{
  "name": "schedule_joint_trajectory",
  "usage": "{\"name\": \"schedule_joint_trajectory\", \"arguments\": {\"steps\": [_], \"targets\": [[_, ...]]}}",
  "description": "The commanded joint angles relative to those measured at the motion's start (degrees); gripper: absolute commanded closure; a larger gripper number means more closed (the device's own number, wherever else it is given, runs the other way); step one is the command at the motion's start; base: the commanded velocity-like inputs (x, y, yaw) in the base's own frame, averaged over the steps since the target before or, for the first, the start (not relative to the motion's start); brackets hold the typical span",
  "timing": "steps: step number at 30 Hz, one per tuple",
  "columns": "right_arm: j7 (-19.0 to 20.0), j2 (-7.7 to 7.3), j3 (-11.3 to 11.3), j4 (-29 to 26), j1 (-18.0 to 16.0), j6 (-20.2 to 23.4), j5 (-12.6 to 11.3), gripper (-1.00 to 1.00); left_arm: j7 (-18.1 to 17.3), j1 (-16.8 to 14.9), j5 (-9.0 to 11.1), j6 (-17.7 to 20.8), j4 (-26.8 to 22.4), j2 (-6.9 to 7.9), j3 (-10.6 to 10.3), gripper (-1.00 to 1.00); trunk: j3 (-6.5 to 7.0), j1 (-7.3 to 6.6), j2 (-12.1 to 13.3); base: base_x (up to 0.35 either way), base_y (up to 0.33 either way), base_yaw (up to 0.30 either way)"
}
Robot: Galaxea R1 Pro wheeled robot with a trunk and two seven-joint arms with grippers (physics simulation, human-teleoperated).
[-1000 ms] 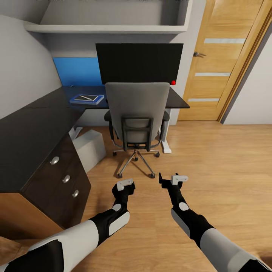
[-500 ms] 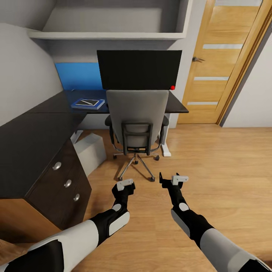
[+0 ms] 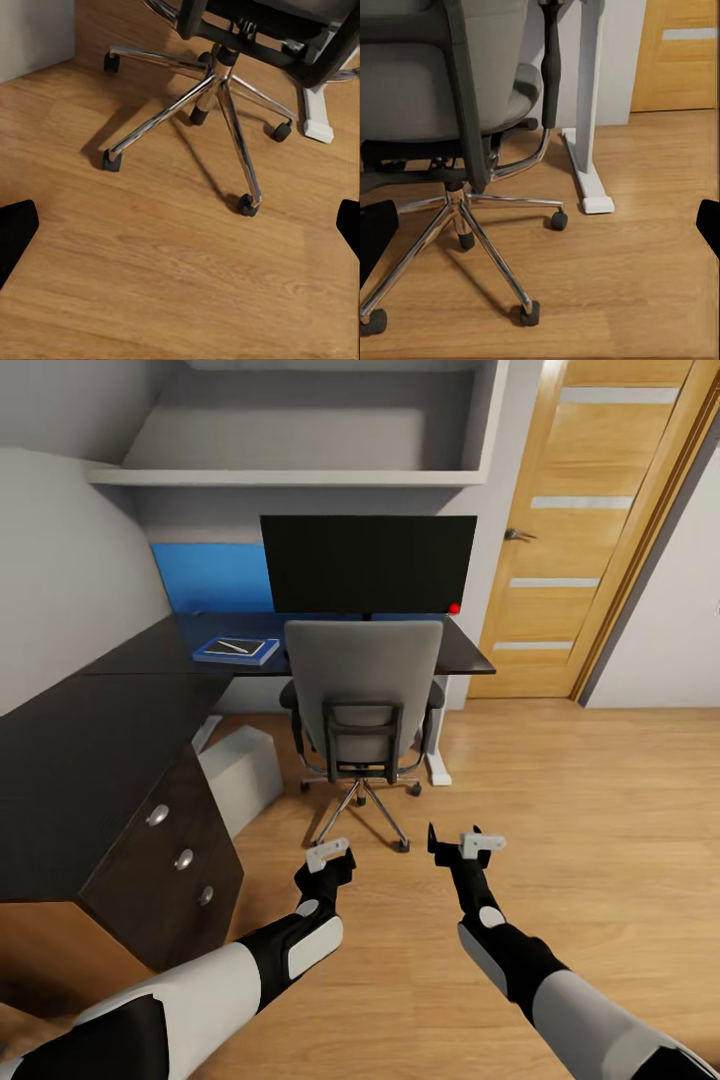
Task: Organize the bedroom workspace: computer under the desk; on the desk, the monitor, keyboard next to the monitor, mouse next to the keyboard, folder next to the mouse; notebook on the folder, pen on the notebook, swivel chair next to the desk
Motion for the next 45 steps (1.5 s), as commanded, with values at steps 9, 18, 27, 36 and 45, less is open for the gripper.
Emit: {"name": "schedule_joint_trajectory", "arguments": {"steps": [9, 18, 27, 36, 45], "targets": [[-0.49, 0.27, 0.69, 6.94, 0.33, -4.93, -0.7, -1.0, 0.3, 0.04, 1.77, 2.7, 1.54, 0.17, -0.6, -1.0, 2.39, -1.99, 3.6, 0.0, 0.0, 0.0], [-0.41, 1.59, 0.82, 15.7, 1.61, -9.71, -0.87, -1.0, 0.12, 4.77, 1.85, 3.2, 5.21, 0.1, -0.75, -1.0, 4.83, -3.96, 7.21, 0.0, 0.0, 0.0], [-0.25, 2.64, 0.8, 24.25, 6.14, -17.5, -0.89, -1.0, 0.2, 13.61, 1.61, 2.83, 5.74, 0.26, -0.77, -1.0, 7.26, -5.94, 10.82, 0.0, 0.0, 0.0], [-0.27, 2.79, 0.8, 25.92, 11.27, -20.01, -0.94, -1.0, 0.34, 18.88, 1.28, 2.72, 5.99, 0.98, -0.77, -1.0, 9.7, -7.92, 14.43, 0.0, 0.0, 0.0], [-0.47, 2.8, 0.8, 26.19, 16.49, -24.0, -0.99, -1.0, 0.19, 22.06, 1.1, 2.56, 11.84, 1.28, -0.77, -1.0, 12.14, -9.89, 18.04, 0.0, 0.0, 0.0]]}}
